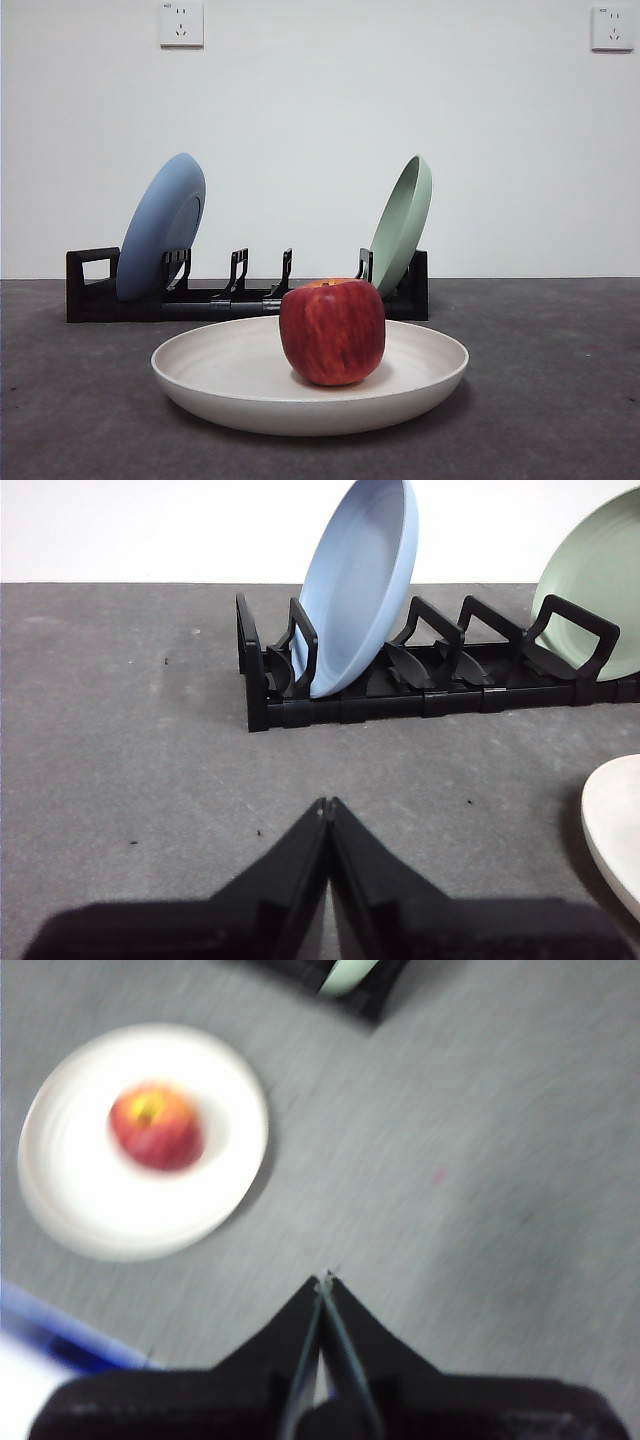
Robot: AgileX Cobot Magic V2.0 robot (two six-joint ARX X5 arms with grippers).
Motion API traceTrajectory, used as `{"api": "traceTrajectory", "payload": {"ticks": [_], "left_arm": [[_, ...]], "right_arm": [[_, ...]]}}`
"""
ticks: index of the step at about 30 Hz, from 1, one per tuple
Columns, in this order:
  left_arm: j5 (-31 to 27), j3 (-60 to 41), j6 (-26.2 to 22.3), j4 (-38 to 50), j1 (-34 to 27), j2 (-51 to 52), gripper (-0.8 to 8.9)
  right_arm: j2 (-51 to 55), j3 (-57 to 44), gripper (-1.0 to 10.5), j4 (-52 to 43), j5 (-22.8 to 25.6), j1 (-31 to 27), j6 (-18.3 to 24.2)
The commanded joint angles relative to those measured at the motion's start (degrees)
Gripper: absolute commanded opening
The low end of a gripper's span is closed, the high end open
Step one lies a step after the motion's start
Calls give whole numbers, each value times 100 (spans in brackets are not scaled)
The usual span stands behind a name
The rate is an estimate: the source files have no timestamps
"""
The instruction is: Take the yellow plate from the plate rack,put the plate on the table,take the apple from the table,put the apple in the plate
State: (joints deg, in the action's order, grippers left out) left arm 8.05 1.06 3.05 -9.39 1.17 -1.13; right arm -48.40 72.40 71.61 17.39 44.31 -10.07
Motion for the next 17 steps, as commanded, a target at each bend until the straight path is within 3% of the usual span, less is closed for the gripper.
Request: {"api": "traceTrajectory", "payload": {"ticks": [1, 5, 9, 13, 17], "left_arm": [[-17, -59, 15, 24, -17, -7, -4], [-17, -59, 15, 24, -17, -17, -4], [-17, -59, 15, 24, -17, -17, -4], [-17, -59, 15, 24, -17, -17, -4], [-17, -59, 15, 24, -17, -17, -4]], "right_arm": [[376, -87, 2, -815, -96, -605, 439], [1165, -625, 2, -2256, -793, -1818, 673], [2341, -1943, 2, -3797, -1056, -3182, 1088], [3102, -3099, 2, -4728, -1062, -3748, 1110], [3694, -4275, 2, -5490, -1060, -3947, 1014]]}}
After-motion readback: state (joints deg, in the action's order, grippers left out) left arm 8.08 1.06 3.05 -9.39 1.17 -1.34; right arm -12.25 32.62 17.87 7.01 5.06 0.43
